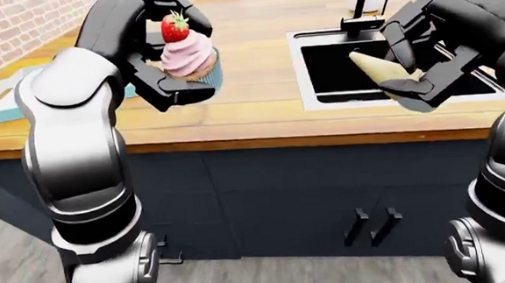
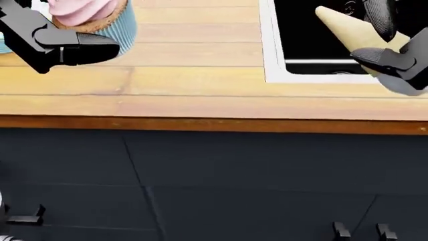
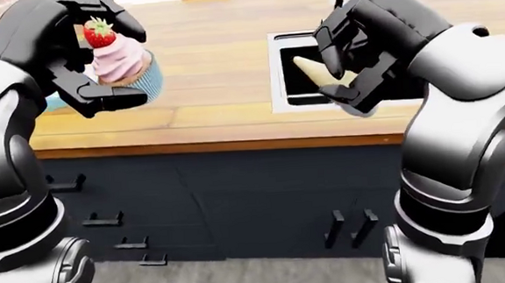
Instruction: Move the dessert items from the plate to the tray.
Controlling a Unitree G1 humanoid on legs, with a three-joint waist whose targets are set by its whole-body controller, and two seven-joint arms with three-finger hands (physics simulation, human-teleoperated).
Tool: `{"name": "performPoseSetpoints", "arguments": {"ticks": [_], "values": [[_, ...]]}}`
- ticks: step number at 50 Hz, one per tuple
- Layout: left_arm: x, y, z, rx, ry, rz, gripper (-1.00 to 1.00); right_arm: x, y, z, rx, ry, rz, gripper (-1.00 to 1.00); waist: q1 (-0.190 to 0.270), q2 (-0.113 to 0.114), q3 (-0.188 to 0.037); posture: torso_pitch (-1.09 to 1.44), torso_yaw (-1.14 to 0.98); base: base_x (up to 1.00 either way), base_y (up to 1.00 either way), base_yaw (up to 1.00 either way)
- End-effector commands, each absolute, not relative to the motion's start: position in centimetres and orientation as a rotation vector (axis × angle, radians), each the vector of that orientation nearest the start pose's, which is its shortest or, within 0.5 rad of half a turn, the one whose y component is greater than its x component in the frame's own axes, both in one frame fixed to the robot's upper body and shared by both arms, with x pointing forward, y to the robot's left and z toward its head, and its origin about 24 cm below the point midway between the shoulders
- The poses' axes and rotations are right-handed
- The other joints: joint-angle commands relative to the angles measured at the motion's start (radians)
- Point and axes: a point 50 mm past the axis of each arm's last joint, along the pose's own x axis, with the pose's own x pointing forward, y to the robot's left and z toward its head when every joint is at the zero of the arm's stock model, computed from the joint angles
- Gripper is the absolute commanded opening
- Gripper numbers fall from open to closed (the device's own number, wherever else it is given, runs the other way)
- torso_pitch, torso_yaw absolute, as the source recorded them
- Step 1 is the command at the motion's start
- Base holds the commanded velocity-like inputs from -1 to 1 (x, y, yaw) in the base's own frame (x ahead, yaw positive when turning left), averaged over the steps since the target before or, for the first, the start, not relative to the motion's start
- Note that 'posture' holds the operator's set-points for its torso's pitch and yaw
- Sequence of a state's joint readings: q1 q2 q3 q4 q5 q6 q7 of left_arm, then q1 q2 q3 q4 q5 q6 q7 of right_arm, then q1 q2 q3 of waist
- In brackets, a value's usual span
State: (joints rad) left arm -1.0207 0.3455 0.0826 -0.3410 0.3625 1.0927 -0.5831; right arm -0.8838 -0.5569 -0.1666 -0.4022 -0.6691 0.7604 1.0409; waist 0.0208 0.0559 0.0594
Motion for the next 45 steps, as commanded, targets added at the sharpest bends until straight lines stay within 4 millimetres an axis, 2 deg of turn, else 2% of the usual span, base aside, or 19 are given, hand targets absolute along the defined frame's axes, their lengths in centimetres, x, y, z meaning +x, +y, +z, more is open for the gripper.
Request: {"name": "performPoseSetpoints", "arguments": {"ticks": [1, 8, 10, 11, 14, 17, 19, 20, 21, 24, 27, 28, 29, 31, 37, 41, 43, 44, 45], "values": [[29.57, 15.34, 34.22, 0.471, -0.305, -0.165, -1.0, 26.27, -21.18, 35.0, -0.93, -0.27, 0.048, -1.0, -0.01, -0.015, -0.036, 0.0, 0.0, 0.0, 0.81, 0.0], [29.53, 15.39, 34.25, 0.473, -0.306, -0.164, -1.0, 26.23, -21.07, 34.99, -0.931, -0.271, 0.051, -1.0, -0.019, -0.063, -0.02, 0.0, 0.0, 0.0, 0.76, 0.0], [29.48, 15.37, 34.21, 0.474, -0.305, -0.165, -1.0, 26.21, -21.05, 35.02, -0.935, -0.27, 0.053, -1.0, -0.029, -0.112, -0.038, 0.0, 0.0, 0.0, 0.77, 0.0], [29.47, 15.39, 34.24, 0.474, -0.305, -0.165, -1.0, 26.27, -21.06, 35.0, -0.933, -0.272, 0.053, -1.0, -0.034, -0.09, -0.032, 0.0, 0.0, 0.0, 0.76, 0.0], [29.63, 15.45, 34.17, 0.474, -0.304, -0.164, -1.0, 26.21, -21.01, 35.03, -0.93, -0.274, 0.053, -1.0, -0.029, -0.112, -0.055, 0.0, 0.0, 0.0, 0.77, 0.0], [29.61, 15.47, 34.2, 0.474, -0.304, -0.164, -1.0, 26.26, -21.03, 35.03, -0.93, -0.278, 0.055, -1.0, -0.033, -0.053, -0.024, 0.0, 0.0, 0.0, 0.77, 0.0], [29.58, 15.4, 34.31, 0.474, -0.306, -0.165, -1.0, 26.14, -20.99, 35.12, -0.929, -0.28, 0.056, -1.0, -0.034, 0.037, -0.061, 0.0, 0.0, 0.0, 0.77, 0.0], [29.56, 15.39, 34.32, 0.474, -0.307, -0.165, -1.0, 26.1, -20.97, 35.16, -0.929, -0.281, 0.057, -1.0, -0.017, 0.009, -0.034, 0.0, 0.0, 0.0, 0.76, 0.0], [29.52, 15.39, 34.33, 0.474, -0.307, -0.165, -1.0, 26.09, -20.95, 35.15, -0.927, -0.282, 0.058, -1.0, -0.021, 0.009, -0.026, 0.0, 0.0, 0.0, 0.76, 0.0], [29.51, 15.39, 34.31, 0.474, -0.306, -0.165, -1.0, 26.1, -21.02, 35.08, -0.927, -0.283, 0.058, -1.0, -0.016, -0.025, -0.033, 0.0, 0.0, 0.0, 0.76, 0.0], [29.43, 15.27, 34.35, 0.474, -0.308, -0.167, -1.0, 25.88, -20.98, 35.09, -0.911, -0.283, 0.064, -1.0, -0.015, -0.053, -0.012, 0.0, 0.0, 0.0, 0.89, 0.0], [29.44, 15.26, 34.32, 0.475, -0.308, -0.167, -1.0, 25.91, -20.99, 35.01, -0.908, -0.282, 0.065, -1.0, 0.016, -0.078, -0.009, 0.0, 0.0, 0.0, 0.0, 1.0], [29.51, 15.29, 34.25, 0.475, -0.307, -0.167, -1.0, 25.94, -21.01, 34.91, -0.907, -0.28, 0.066, -1.0, -0.008, -0.049, -0.021, 0.0, 0.0, 0.0, 0.0, 1.0], [29.54, 15.3, 34.14, 0.477, -0.305, -0.167, -1.0, 26.04, -21.13, 34.68, -0.907, -0.276, 0.063, -1.0, 0.0, -0.036, -0.026, 0.0, 0.0, 0.0, 0.0, 1.0], [29.28, 15.1, 34.35, 0.483, -0.309, -0.171, -1.0, 25.8, -21.3, 34.83, -0.906, -0.278, 0.057, -1.0, 0.012, -0.063, -0.031, 0.0, 0.0, 0.0, 0.0, 1.0], [29.38, 14.99, 34.25, 0.486, -0.309, -0.174, -1.0, 25.83, -21.32, 34.66, -0.905, -0.275, 0.057, -1.0, 0.013, -0.122, -0.041, 0.0, 0.0, 0.0, 0.0, 1.0], [29.41, 14.93, 34.22, 0.489, -0.309, -0.176, -1.0, 25.91, -21.44, 34.67, -0.901, -0.271, 0.043, -1.0, -0.03, -0.078, -0.054, 0.0, 0.0, 0.0, 0.43, 0.5], [29.34, 14.87, 34.23, 0.488, -0.309, -0.177, -1.0, 25.9, -21.47, 34.84, -0.899, -0.274, 0.042, -1.0, -0.006, -0.118, -0.044, 0.0, 0.0, 0.0, 0.81, 0.0], [29.34, 14.81, 34.2, 0.491, -0.309, -0.178, -1.0, 25.84, -21.41, 34.8, -0.905, -0.274, 0.044, -1.0, 0.004, -0.129, -0.043, 0.0, 0.0, 0.0, 0.74, 0.0]]}}
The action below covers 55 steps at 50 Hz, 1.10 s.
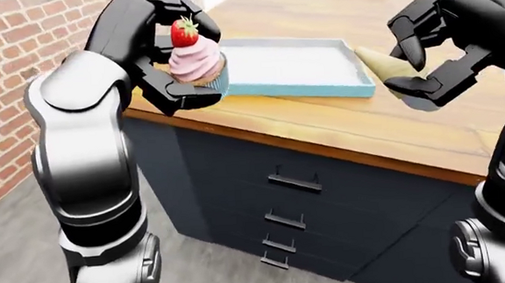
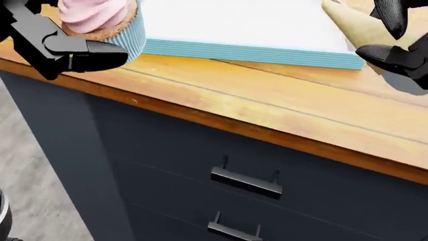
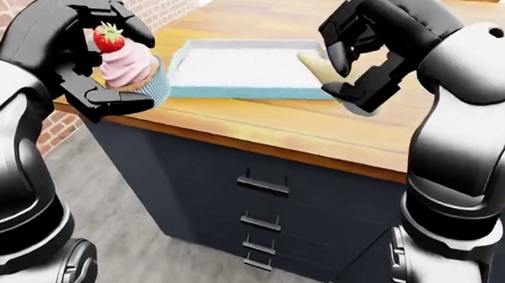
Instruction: Move the dessert items from the plate to the tray.
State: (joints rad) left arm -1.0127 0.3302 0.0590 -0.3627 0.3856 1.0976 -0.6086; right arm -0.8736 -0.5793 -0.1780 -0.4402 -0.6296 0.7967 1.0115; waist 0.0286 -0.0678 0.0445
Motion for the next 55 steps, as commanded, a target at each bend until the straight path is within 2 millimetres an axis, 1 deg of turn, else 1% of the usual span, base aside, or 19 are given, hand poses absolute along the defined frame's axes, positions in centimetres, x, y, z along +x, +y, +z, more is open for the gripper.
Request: {"name": "performPoseSetpoints", "arguments": {"ticks": [1, 3, 5, 13, 15, 16, 24, 27, 28, 32, 37, 41, 42, 45, 48, 49, 51, 54, 55], "values": [[29.4, 14.8, 34.2, 0.492, -0.309, -0.179, -1.0, 25.8, -21.4, 34.8, -0.904, -0.276, 0.047, -1.0, 0.0, -0.003, -0.032, 0.0, 0.0, 0.0, 0.7, 0.0], [29.5, 14.8, 34.2, 0.492, -0.309, -0.179, -1.0, 25.8, -21.4, 34.8, -0.901, -0.277, 0.049, -1.0, 0.005, 0.022, -0.023, 0.0, 0.0, 0.04, 0.57, 0.0], [29.5, 14.7, 34.2, 0.493, -0.309, -0.179, -1.0, 25.8, -21.5, 34.9, -0.896, -0.282, 0.047, -1.0, -0.007, 0.144, -0.023, 0.0, 0.0, 0.16, 0.27, 0.0], [29.3, 14.5, 34.6, 0.495, -0.313, -0.182, -1.0, 25.6, -21.7, 35.4, -0.866, -0.295, 0.043, -1.0, -0.021, 0.104, 0.004, 0.0, 0.0, 0.19, 0.08, 0.0], [29.4, 14.6, 34.5, 0.495, -0.312, -0.181, -1.0, 25.6, -21.7, 35.3, -0.853, -0.296, 0.048, -1.0, -0.022, 0.093, -0.014, 0.0, 0.0, 0.0, -0.23, 0.0], [29.3, 14.5, 34.6, 0.495, -0.313, -0.181, -1.0, 25.6, -21.6, 35.3, -0.848, -0.295, 0.05, -1.0, -0.055, 0.119, -0.02, 0.0, 0.0, 0.0, 0.0, -0.92], [29.4, 14.6, 34.8, 0.496, -0.317, -0.179, -1.0, 25.8, -21.5, 35.2, -0.864, -0.299, 0.055, -1.0, -0.002, 0.044, -0.017, 0.0, 0.0, 0.0, 0.0, -0.93], [29.3, 14.6, 35.0, 0.5, -0.32, -0.18, -1.0, 25.8, -21.2, 35.2, -0.893, -0.3, 0.056, -1.0, 0.02, -0.023, -0.02, 0.0, 0.0, 0.0, 0.0, 0.0], [29.3, 14.6, 35.1, 0.501, -0.32, -0.179, -1.0, 25.8, -21.2, 35.3, -0.894, -0.298, 0.058, -1.0, 0.015, 0.019, -0.001, 0.0, 0.0, 0.0, 0.0, 0.0], [29.2, 14.7, 35.2, 0.5, -0.321, -0.179, -1.0, 25.9, -20.9, 35.6, -0.898, -0.303, 0.066, -1.0, -0.001, 0.013, -0.02, 0.0, 0.0, 0.05, 0.0, 0.0], [29.2, 14.8, 35.3, 0.502, -0.323, -0.177, -1.0, 26.1, -20.7, 35.5, -0.894, -0.305, 0.075, -1.0, -0.019, 0.053, -0.004, 0.0, 0.0, 0.15, 0.0, 0.0], [29.3, 14.8, 35.1, 0.503, -0.321, -0.177, -1.0, 26.2, -20.6, 35.7, -0.891, -0.314, 0.073, -1.0, -0.033, 0.141, -0.014, 0.0, 0.0, 0.15, 0.0, 0.0], [29.2, 14.8, 35.2, 0.503, -0.323, -0.177, -1.0, 26.2, -20.6, 35.6, -0.889, -0.316, 0.073, -1.0, -0.024, 0.116, -0.011, 0.0, 0.0, 0.15, 0.0, 0.0], [29.2, 14.8, 35.1, 0.504, -0.322, -0.179, -1.0, 26.1, -20.6, 35.6, -0.878, -0.321, 0.066, -1.0, 0.002, 0.11, -0.011, 0.0, 0.0, 0.16, 0.04, 0.47], [29.2, 14.6, 35.2, 0.505, -0.322, -0.182, -1.0, 26.1, -20.7, 35.7, -0.875, -0.324, 0.064, -1.0, -0.034, 0.078, 0.001, 0.0, 0.0, 0.19, 0.08, 0.67], [29.3, 14.5, 35.2, 0.507, -0.323, -0.184, -1.0, 26.1, -20.8, 36.0, -0.862, -0.331, 0.06, -1.0, -0.03, 0.051, 0.03, 0.0, 0.0, 0.0, 0.0, 0.0], [29.2, 14.4, 35.4, 0.509, -0.325, -0.184, -1.0, 26.1, -20.9, 35.9, -0.878, -0.328, 0.057, -1.0, -0.019, 0.045, 0.029, 0.0, 0.0, 0.0, 0.0, 0.0], [29.1, 14.4, 35.5, 0.51, -0.327, -0.186, -1.0, 26.2, -20.9, 35.7, -0.878, -0.323, 0.058, -1.0, -0.002, -0.016, 0.011, 0.0, 0.0, 0.0, 0.0, 0.0], [29.1, 14.3, 35.6, 0.511, -0.328, -0.186, -1.0, 26.2, -20.9, 35.7, -0.88, -0.321, 0.058, -1.0, -0.002, 0.012, 0.021, 0.0, 0.0, 0.0, 0.0, 0.0]]}}
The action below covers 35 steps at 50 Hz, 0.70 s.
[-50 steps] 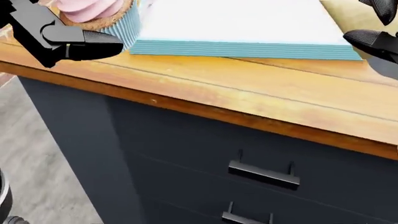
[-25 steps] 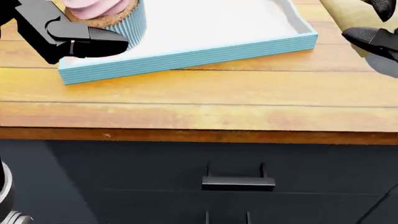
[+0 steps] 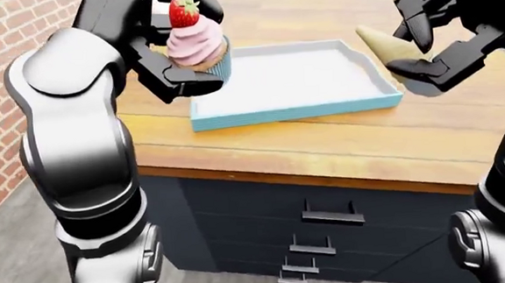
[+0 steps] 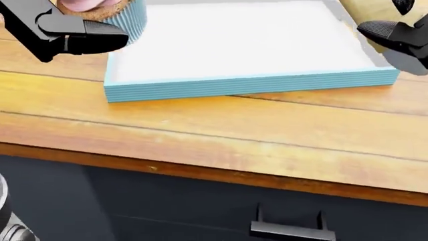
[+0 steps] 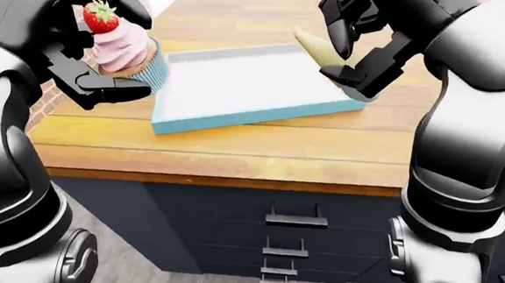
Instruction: Move the dessert items from the plate to the tray.
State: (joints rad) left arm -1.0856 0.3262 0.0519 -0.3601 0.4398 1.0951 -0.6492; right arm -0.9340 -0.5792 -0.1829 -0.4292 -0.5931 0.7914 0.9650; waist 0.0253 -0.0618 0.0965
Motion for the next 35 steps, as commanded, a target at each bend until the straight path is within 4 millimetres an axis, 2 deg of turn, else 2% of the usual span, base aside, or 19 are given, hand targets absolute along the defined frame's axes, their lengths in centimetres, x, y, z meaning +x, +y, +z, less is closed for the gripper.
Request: {"name": "performPoseSetpoints", "arguments": {"ticks": [1, 2, 3, 4, 7, 10, 11, 14, 16, 20, 22, 23, 24, 25, 28, 30, 33, 34, 35], "values": [[29.1, 14.3, 35.7, 0.511, -0.329, -0.186, -1.0, 26.2, -20.8, 35.7, -0.88, -0.318, 0.063, -1.0, 0.0, 0.008, -0.034, 0.0, 0.0, 0.02, 0.0, 0.0], [29.1, 14.3, 35.7, 0.511, -0.33, -0.186, -1.0, 26.2, -20.7, 35.7, -0.881, -0.318, 0.066, -1.0, -0.003, 0.013, -0.07, 0.0, 0.0, 0.15, 0.0, 0.0], [29.1, 14.3, 35.7, 0.512, -0.329, -0.186, -1.0, 26.2, -20.6, 35.7, -0.88, -0.319, 0.068, -1.0, -0.007, 0.029, -0.063, 0.0, 0.0, 0.15, 0.0, 0.0], [29.1, 14.4, 35.7, 0.512, -0.33, -0.185, -1.0, 26.2, -20.6, 35.7, -0.879, -0.319, 0.068, -1.0, -0.007, 0.032, -0.062, 0.0, 0.0, 0.15, 0.0, 0.0], [29.1, 14.4, 35.8, 0.512, -0.331, -0.185, -1.0, 26.4, -20.6, 35.5, -0.879, -0.318, 0.071, -1.0, -0.015, 0.062, -0.066, 0.0, 0.0, 0.16, 0.0, 0.0], [29.2, 14.4, 35.8, 0.513, -0.331, -0.185, -1.0, 26.3, -20.5, 35.5, -0.878, -0.32, 0.075, -1.0, -0.026, 0.104, -0.066, 0.0, 0.0, 0.16, 0.0, 0.0], [29.1, 14.4, 35.8, 0.513, -0.331, -0.184, -1.0, 26.3, -20.5, 35.5, -0.879, -0.32, 0.077, -1.0, -0.025, 0.093, -0.064, 0.0, 0.0, 0.16, 0.0, 0.0], [29.1, 14.5, 35.8, 0.512, -0.331, -0.184, -1.0, 26.3, -20.4, 35.5, -0.877, -0.32, 0.077, -1.0, -0.025, 0.107, -0.065, 0.0, 0.0, 0.15, 0.0, 0.0], [29.0, 14.5, 35.8, 0.512, -0.333, -0.185, -1.0, 26.3, -20.4, 35.5, -0.877, -0.32, 0.079, -1.0, -0.023, 0.093, -0.07, 0.0, 0.0, 0.15, 0.0, 0.0], [29.1, 14.5, 35.9, 0.513, -0.334, -0.185, -1.0, 26.3, -20.4, 35.6, -0.872, -0.322, 0.077, -1.0, -0.015, 0.052, -0.059, 0.0, 0.0, 0.15, 0.0, 0.0], [29.0, 14.5, 36.0, 0.514, -0.335, -0.185, -1.0, 26.3, -20.4, 35.6, -0.871, -0.324, 0.077, -1.0, -0.009, 0.001, -0.075, 0.0, 0.0, 0.14, 0.0, 0.0], [29.0, 14.5, 36.0, 0.514, -0.335, -0.185, -1.0, 26.2, -20.4, 35.6, -0.871, -0.325, 0.076, -1.0, -0.013, 0.028, -0.073, 0.0, 0.0, 0.13, 0.0, 0.0], [29.0, 14.5, 36.0, 0.515, -0.335, -0.185, -1.0, 26.2, -20.5, 35.6, -0.871, -0.324, 0.077, -1.0, -0.015, 0.015, -0.065, 0.0, 0.0, 0.08, 0.0, 0.0], [29.1, 14.4, 36.0, 0.516, -0.336, -0.186, -1.0, 26.2, -20.5, 35.6, -0.868, -0.325, 0.079, -1.0, -0.013, -0.002, -0.039, 0.0, 0.0, 0.0, 0.0, 0.0], [29.1, 14.4, 36.2, 0.518, -0.338, -0.187, -1.0, 26.0, -20.5, 35.8, -0.866, -0.328, 0.077, -1.0, -0.015, 0.007, -0.031, 0.0, 0.0, 0.0, 0.0, 0.0], [28.9, 14.3, 36.4, 0.52, -0.34, -0.188, -1.0, 26.0, -20.5, 35.9, -0.865, -0.331, 0.076, -1.0, -0.021, 0.025, -0.022, 0.0, 0.0, 0.0, 0.0, 0.0], [28.9, 14.2, 36.6, 0.524, -0.344, -0.19, -1.0, 25.9, -20.6, 36.1, -0.867, -0.333, 0.075, -1.0, -0.035, 0.08, -0.03, 0.0, 0.0, 0.0, 0.0, 0.0], [28.7, 14.1, 36.7, 0.527, -0.345, -0.192, -1.0, 25.9, -20.6, 36.1, -0.869, -0.332, 0.074, -1.0, -0.037, 0.051, -0.029, 0.0, 0.0, 0.0, 0.0, 0.0], [28.7, 14.0, 36.7, 0.53, -0.346, -0.195, -1.0, 25.9, -20.6, 36.2, -0.869, -0.332, 0.074, -1.0, -0.034, 0.053, -0.04, 0.0, 0.0, 0.0, 0.0, 0.0]]}}
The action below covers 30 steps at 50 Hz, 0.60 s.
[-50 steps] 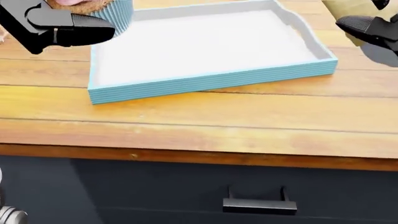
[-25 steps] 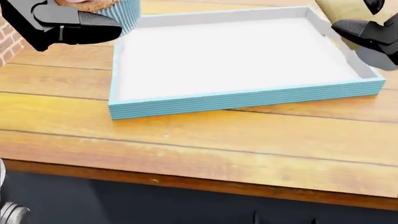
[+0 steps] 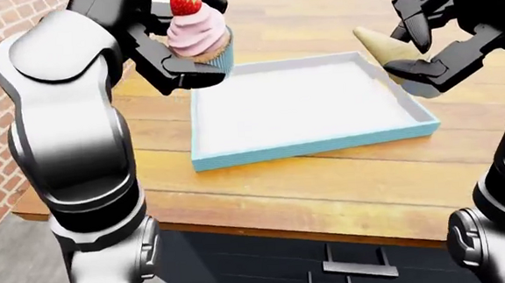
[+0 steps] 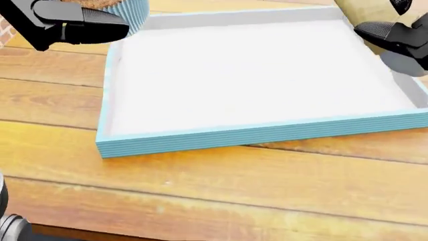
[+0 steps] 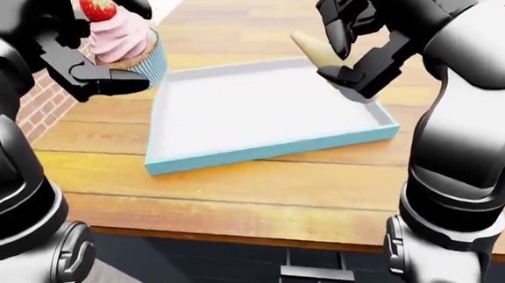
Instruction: Move the dessert items from the plate to the tray.
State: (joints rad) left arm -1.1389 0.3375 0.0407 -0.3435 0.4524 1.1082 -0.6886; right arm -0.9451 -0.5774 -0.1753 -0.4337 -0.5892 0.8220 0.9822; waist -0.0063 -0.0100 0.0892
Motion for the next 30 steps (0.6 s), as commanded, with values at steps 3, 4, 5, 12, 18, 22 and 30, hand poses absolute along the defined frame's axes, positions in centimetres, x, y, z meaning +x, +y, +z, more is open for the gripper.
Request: {"name": "performPoseSetpoints", "arguments": {"ticks": [3, 4, 5, 12, 18, 22, 30], "values": [[28.8, 13.5, 36.8, 0.537, -0.349, -0.204, -1.0, 25.9, -20.5, 36.3, -0.87, -0.336, 0.074, -1.0, 0.0, -0.009, -0.042, 0.0, 0.0, 0.0, 0.0, 0.0], [28.8, 13.2, 36.7, 0.541, -0.35, -0.206, -1.0, 25.9, -20.5, 36.3, -0.871, -0.339, 0.074, -1.0, 0.002, -0.012, -0.044, 0.0, 0.0, 0.0, 0.0, 0.0], [29.0, 12.9, 36.6, 0.542, -0.349, -0.211, -1.0, 25.9, -20.5, 36.3, -0.869, -0.341, 0.074, -1.0, 0.003, -0.015, -0.045, 0.0, 0.0, 0.0, 0.0, 0.0], [30.1, 11.4, 36.0, 0.554, -0.337, -0.227, -1.0, 25.9, -20.8, 36.4, -0.868, -0.337, 0.063, -1.0, 0.013, -0.026, -0.049, 0.0, 0.0, 0.0, 0.0, 0.0], [32.0, 10.5, 34.5, 0.565, -0.304, -0.235, -1.0, 26.0, -20.8, 36.3, -0.868, -0.338, 0.056, -1.0, 0.018, -0.024, -0.052, 0.0, 0.0, 0.0, 0.0, 0.0], [33.7, 9.3, 33.2, 0.557, -0.283, -0.243, -1.0, 26.1, -20.6, 36.0, -0.869, -0.333, 0.056, -1.0, 0.016, -0.024, -0.049, 0.0, 0.0, 0.0, 0.0, 0.0], [36.0, 8.4, 30.7, 0.549, -0.229, -0.22, -1.0, 26.2, -20.5, 36.0, -0.868, -0.339, 0.057, -1.0, 0.012, -0.029, -0.052, 0.0, 0.0, 0.0, 0.0, 0.0]]}}
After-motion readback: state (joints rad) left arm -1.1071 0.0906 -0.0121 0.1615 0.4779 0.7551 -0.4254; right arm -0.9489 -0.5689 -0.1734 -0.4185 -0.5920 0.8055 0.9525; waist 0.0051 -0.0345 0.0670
